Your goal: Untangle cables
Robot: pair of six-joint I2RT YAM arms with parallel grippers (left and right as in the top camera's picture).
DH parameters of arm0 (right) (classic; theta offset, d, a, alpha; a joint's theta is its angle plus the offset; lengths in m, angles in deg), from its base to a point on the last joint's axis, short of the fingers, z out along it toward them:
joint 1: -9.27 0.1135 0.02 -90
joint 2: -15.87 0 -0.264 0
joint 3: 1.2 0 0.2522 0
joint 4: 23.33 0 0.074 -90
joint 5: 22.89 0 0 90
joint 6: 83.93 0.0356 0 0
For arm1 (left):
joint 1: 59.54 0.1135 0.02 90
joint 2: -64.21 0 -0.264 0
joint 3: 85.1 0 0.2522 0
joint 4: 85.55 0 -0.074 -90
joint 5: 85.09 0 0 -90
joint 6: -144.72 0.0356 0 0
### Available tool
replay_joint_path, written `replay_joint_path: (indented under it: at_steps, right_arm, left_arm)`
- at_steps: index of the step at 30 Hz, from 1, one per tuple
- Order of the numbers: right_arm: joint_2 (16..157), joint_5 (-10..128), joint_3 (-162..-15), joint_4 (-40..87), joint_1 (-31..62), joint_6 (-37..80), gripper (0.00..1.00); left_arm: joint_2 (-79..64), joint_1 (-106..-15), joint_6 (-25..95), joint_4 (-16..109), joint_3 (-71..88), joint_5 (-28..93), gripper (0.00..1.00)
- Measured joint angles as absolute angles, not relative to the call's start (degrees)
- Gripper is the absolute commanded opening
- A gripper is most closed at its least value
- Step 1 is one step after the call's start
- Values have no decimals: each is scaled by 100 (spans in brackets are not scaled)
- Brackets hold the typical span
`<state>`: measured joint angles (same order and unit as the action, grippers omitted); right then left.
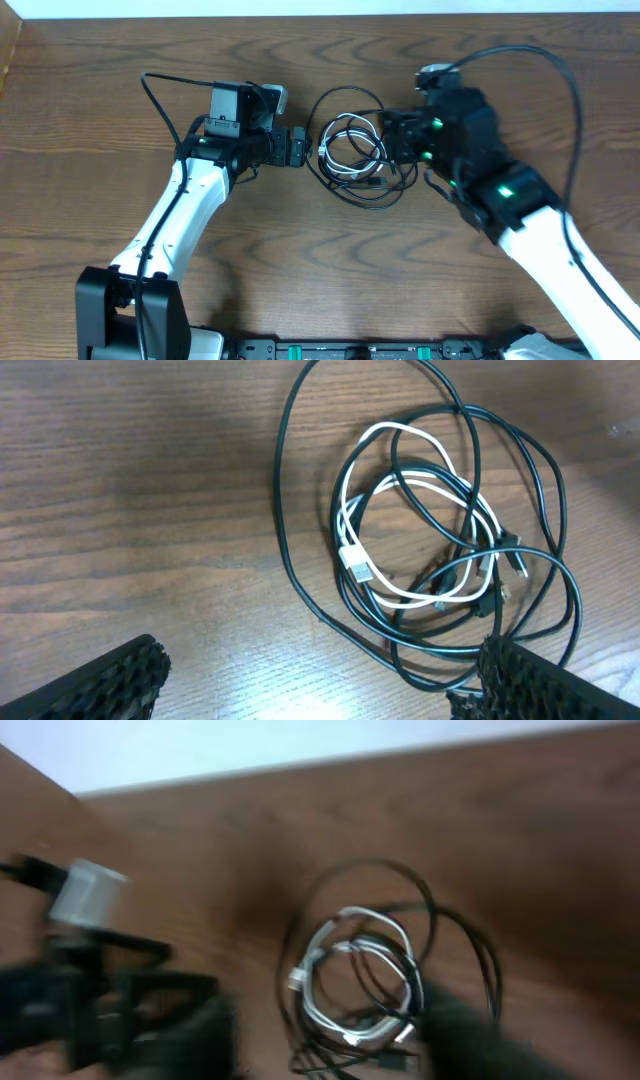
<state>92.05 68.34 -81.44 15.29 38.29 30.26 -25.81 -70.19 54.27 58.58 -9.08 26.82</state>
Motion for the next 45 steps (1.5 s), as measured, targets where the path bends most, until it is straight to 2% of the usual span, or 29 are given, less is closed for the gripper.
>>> replay_joint_path:
  at_steps: [3,8,13,23,26,28,30,31,32,33,34,35,45]
  right_arm:
    - [9938,6843,-8144,1521,3833,2859,95]
    - [11065,6771,-8144,1132,3833,2328,99]
    - [11962,6589,-8144,395,3833,1882,97]
    - [12748,6294,-8144,137,3921,1546,88]
    - [12939,6285,-8144,56,3958,1493,80]
    - [13063,6349,-8201,-79,3964,1434,68]
    - [13155,6358,-8225,-180,3964,1399,63]
    - [13190,6358,-8264,-221,3962,1410,55]
    - [13196,6362,-8266,-230,3962,1391,37]
    - [13201,6371,-8269,-234,3962,1393,26]
    - [13205,6377,-8269,-230,3962,1393,8]
    - [13212,6371,-8269,-226,3960,1404,1]
    - [12978,6268,-8216,146,3886,1767,1]
  left_arm:
    - [-2581,-7019,5427,5858,-908,2684,98]
    - [-2581,-7019,5427,5861,-908,2682,98]
    - [-2581,-7019,5427,5861,-908,2586,98]
    - [-2581,-7019,5405,5858,-908,2153,98]
    - [-2581,-7019,5405,5858,-908,2109,98]
    - [-2581,-7019,5405,5858,-908,2105,98]
    - [-2581,-7019,5405,5856,-908,2105,99]
    - [-2581,-7019,5405,5856,-908,2105,98]
    - [-2581,-7019,5405,5858,-908,2105,98]
    - [-2581,-7019,5403,5858,-908,2105,98]
    - [-2581,-7019,5403,5858,-908,2105,98]
    - [-2581,-7019,5403,5856,-908,2105,98]
    - [-2581,-7019,5403,5699,-908,2105,98]
